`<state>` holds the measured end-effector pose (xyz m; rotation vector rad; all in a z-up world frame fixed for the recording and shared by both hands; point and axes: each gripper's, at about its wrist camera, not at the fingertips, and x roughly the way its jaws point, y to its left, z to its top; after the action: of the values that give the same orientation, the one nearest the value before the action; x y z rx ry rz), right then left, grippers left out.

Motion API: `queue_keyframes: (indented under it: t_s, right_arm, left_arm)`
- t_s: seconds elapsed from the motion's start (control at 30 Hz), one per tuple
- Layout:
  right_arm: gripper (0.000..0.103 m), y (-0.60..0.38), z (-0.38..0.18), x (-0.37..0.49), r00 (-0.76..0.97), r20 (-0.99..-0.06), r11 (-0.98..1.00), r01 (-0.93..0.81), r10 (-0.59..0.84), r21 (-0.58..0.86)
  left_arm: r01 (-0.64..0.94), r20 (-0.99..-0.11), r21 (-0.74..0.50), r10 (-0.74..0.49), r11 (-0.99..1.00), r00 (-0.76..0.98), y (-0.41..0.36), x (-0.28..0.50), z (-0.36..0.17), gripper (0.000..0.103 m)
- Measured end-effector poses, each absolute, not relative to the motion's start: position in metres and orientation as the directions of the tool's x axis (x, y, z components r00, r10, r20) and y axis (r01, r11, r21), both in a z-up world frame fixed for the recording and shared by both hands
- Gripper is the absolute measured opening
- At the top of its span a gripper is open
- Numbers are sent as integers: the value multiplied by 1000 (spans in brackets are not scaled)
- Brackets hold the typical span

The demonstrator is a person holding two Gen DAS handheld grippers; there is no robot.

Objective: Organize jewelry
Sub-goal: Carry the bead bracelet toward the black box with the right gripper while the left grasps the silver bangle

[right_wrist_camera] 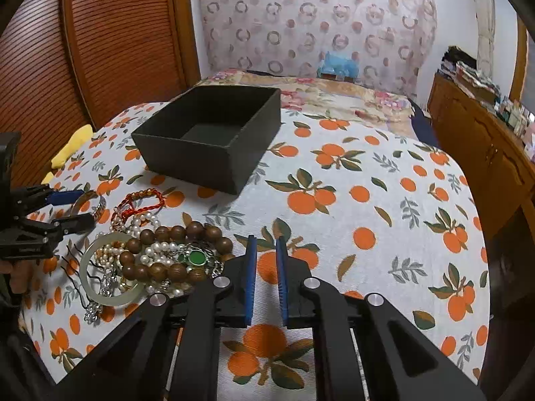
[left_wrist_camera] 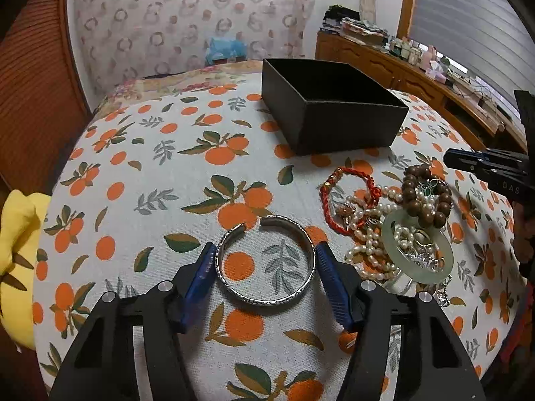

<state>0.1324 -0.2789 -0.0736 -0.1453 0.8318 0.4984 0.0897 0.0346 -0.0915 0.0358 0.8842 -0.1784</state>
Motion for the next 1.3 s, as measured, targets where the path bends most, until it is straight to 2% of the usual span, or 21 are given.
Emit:
queue_keyframes:
  t_s: [0.13, 0.2, 0.23, 0.27, 0.6, 0.63, 0.73, 0.9, 1.3]
  right_arm:
    - [15, -272, -75, 134, 537, -741, 856, -509, 403, 96]
    - [28, -264, -77, 137, 506, -752, 835, -541, 423, 106]
    - [39, -260, -78, 138, 493, -758, 827, -552, 428, 108]
    - [39, -257, -80, 140, 487, -762, 823, -558, 426, 104]
    - [37, -233, -87, 166, 411, -813, 793, -602, 412, 97]
    - [35, -230, -87, 168, 410, -817, 788, -610, 405, 85]
    - [15, -225, -87, 169, 395, -827, 768, -637, 401, 68]
    - [15, -236, -73, 164, 428, -790, 772, -629, 438, 88]
    - [15, -246, 2, 132, 531, -670, 746, -664, 519, 52]
  left_arm:
    - [171, -770, -41, -140, 984, 622, 35, 90, -91, 58]
    - [170, -770, -43, -141, 985, 622, 35, 90, -91, 58]
    - [170, -770, -43, -141, 984, 622, 35, 91, -91, 58]
    - [171, -769, -43, -142, 984, 623, 35, 91, -91, 58]
    - [181, -747, -47, -155, 982, 646, 30, 89, -82, 58]
    - [184, -745, -47, -157, 982, 649, 28, 89, -81, 58]
    - [192, -740, -48, -164, 980, 652, 26, 87, -78, 58]
    - [202, -730, -46, -171, 978, 662, 22, 83, -72, 58]
    - [219, -684, -49, -193, 974, 703, 13, 82, -46, 58]
